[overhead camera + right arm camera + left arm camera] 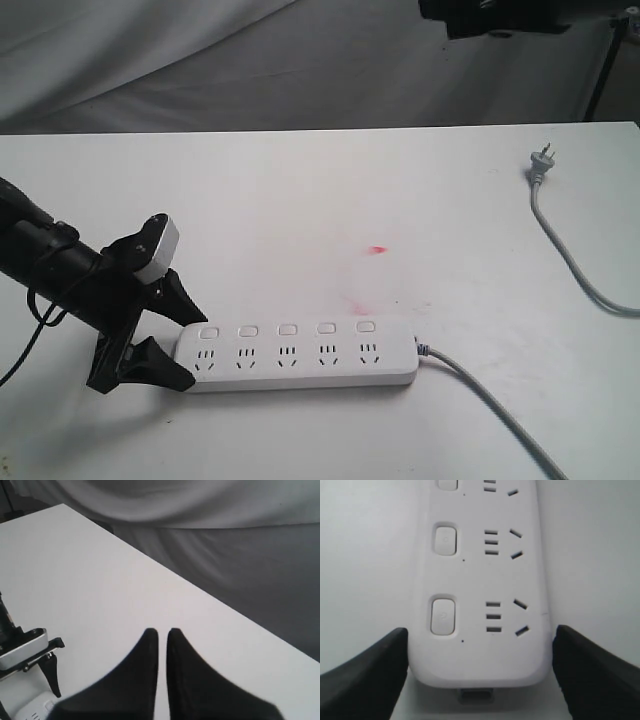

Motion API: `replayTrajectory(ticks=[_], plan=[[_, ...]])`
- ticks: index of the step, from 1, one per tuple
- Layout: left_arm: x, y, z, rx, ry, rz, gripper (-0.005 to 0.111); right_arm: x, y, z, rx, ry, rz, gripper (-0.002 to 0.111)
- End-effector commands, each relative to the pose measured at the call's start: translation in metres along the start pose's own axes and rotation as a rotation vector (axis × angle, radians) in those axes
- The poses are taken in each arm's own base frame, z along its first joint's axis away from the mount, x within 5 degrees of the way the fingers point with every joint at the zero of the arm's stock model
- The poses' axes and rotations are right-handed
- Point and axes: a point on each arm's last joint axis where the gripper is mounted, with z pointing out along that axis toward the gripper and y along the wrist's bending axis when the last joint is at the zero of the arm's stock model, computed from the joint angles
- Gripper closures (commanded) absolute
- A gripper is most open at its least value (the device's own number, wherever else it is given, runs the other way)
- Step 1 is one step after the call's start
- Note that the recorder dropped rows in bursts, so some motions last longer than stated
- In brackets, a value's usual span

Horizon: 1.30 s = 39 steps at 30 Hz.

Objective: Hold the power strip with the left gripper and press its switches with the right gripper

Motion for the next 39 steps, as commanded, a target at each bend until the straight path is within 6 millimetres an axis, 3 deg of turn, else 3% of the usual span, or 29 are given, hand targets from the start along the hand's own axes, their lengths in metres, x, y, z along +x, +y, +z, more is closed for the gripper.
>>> replayTrajectory(ticks=[1, 8, 16, 35, 39], plan=[[0.000, -0.001, 0.002, 0.016, 0.015, 0.020, 0.056, -0.015, 0.013, -0.033, 0.008, -0.074, -0.037, 0.108], [0.000, -0.001, 0.002, 0.016, 0.015, 0.020, 0.056, -0.031, 0.031, -0.078, 0.037, -0.170, -0.067, 0.108], [0.000, -0.001, 0.002, 0.016, 0.015, 0.020, 0.056, -0.031, 0.048, -0.104, 0.004, -0.165, -0.143, 0.108], [0.000, -0.001, 0.002, 0.016, 0.015, 0.020, 0.056, -0.032, 0.050, -0.108, 0.007, -0.174, -0.147, 0.108], [0.000, -0.001, 0.002, 0.016, 0.015, 0.020, 0.056, -0.037, 0.049, -0.115, 0.032, -0.227, 0.025, 0.108]])
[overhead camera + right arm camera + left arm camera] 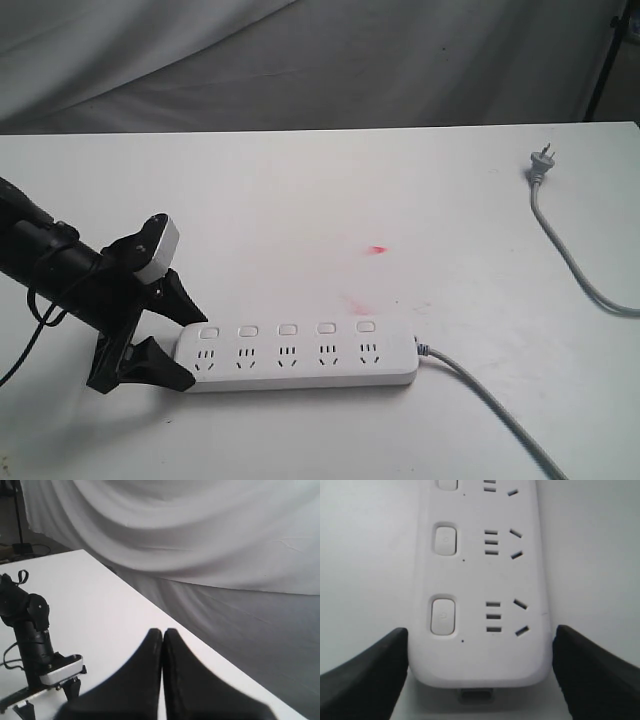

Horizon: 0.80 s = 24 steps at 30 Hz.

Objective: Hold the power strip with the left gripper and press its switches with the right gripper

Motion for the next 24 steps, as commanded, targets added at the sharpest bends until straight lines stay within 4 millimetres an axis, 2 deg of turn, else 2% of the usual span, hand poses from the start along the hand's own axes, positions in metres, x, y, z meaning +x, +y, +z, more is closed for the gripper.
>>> replayTrajectory(ticks=[1, 7, 15, 21, 24], plan=[[0.000, -0.001, 0.002, 0.016, 0.015, 0.020, 0.056, -0.006, 0.000, -0.010, 0.050, -0.058, 0.193, 0.108], [0.000, -0.001, 0.002, 0.016, 0.015, 0.020, 0.056, -0.007, -0.003, -0.019, 0.127, -0.068, 0.340, 0.108], [0.000, -0.001, 0.002, 0.016, 0.015, 0.020, 0.056, -0.007, -0.006, -0.057, 0.354, -0.060, 0.351, 0.108], [0.000, -0.001, 0.002, 0.016, 0.015, 0.020, 0.056, -0.011, 0.001, -0.082, 0.410, -0.102, 0.296, 0.108], [0.000, -0.001, 0.002, 0.016, 0.015, 0.020, 0.056, -0.007, 0.004, -0.086, 0.425, -0.100, 0.277, 0.108]])
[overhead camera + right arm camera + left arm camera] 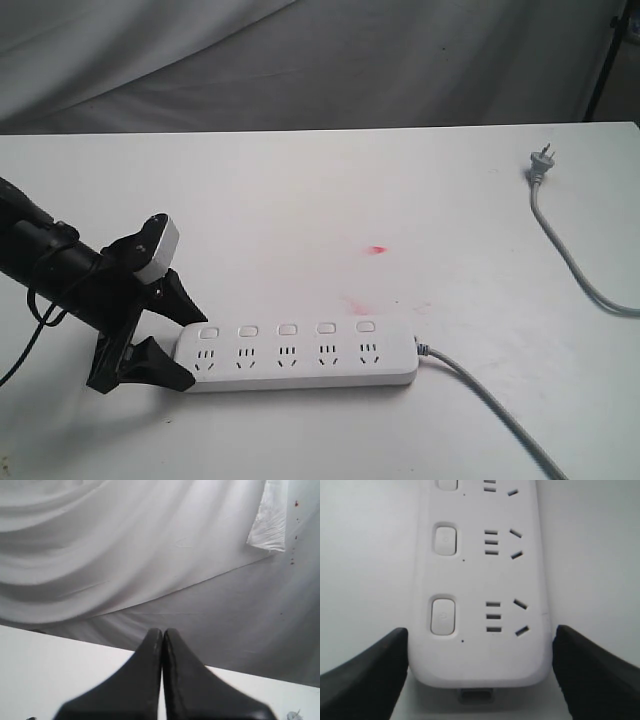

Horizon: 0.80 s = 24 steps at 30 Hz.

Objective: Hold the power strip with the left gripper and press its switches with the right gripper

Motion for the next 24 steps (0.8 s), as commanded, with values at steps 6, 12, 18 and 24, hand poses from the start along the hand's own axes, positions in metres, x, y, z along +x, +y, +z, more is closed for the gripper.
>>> replayTrajectory(ticks=[6, 12, 18, 24], plan=[[0.000, -0.001, 0.002, 0.016, 0.015, 0.020, 0.056, 0.043, -0.007, -0.005, 0.038, 0.039, -0.021, 0.108], [0.000, -0.001, 0.002, 0.016, 0.015, 0.020, 0.056, 0.127, -0.017, -0.001, 0.064, 0.079, -0.007, 0.108], [0.000, -0.001, 0.002, 0.016, 0.015, 0.020, 0.056, 0.216, -0.025, -0.020, 0.082, 0.023, 0.028, 0.108], [0.000, -0.001, 0.002, 0.016, 0.015, 0.020, 0.056, 0.267, -0.029, -0.037, 0.088, -0.057, 0.026, 0.108]])
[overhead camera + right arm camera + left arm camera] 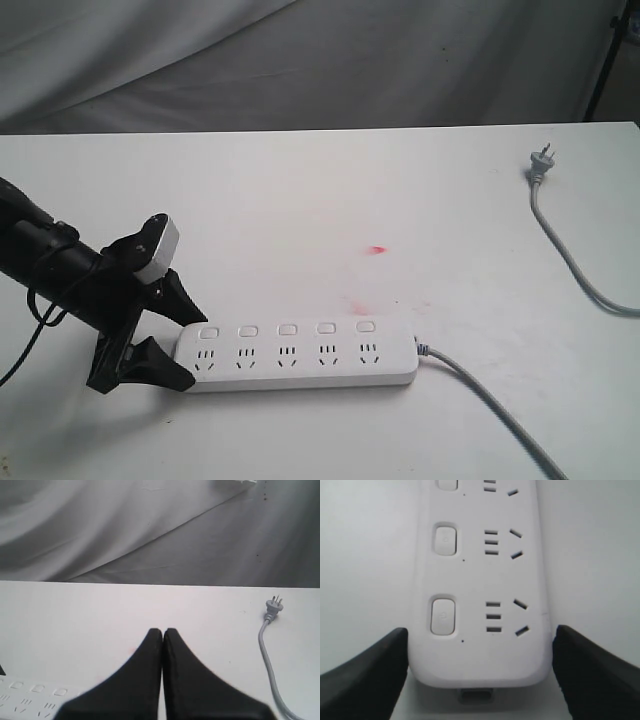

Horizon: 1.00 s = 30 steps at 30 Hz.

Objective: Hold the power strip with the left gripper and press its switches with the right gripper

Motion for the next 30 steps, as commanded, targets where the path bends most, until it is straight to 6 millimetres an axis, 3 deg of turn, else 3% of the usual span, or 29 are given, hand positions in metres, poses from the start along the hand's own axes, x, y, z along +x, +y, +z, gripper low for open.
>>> replayTrajectory(ticks=[1, 10, 24, 30], plan=[[0.000, -0.001, 0.002, 0.016, 0.015, 0.020, 0.056, 0.018, -0.003, -0.007, 0.003, -0.077, 0.013, 0.108], [0.000, -0.001, 0.002, 0.016, 0.015, 0.020, 0.056, 0.031, -0.007, -0.016, 0.053, -0.152, -0.003, 0.108], [0.000, -0.001, 0.002, 0.017, 0.014, 0.020, 0.056, 0.053, -0.008, -0.015, 0.081, 0.097, 0.001, 0.108], [0.000, -0.001, 0.002, 0.017, 0.014, 0.020, 0.056, 0.054, -0.008, -0.015, 0.081, 0.104, 0.000, 0.108]])
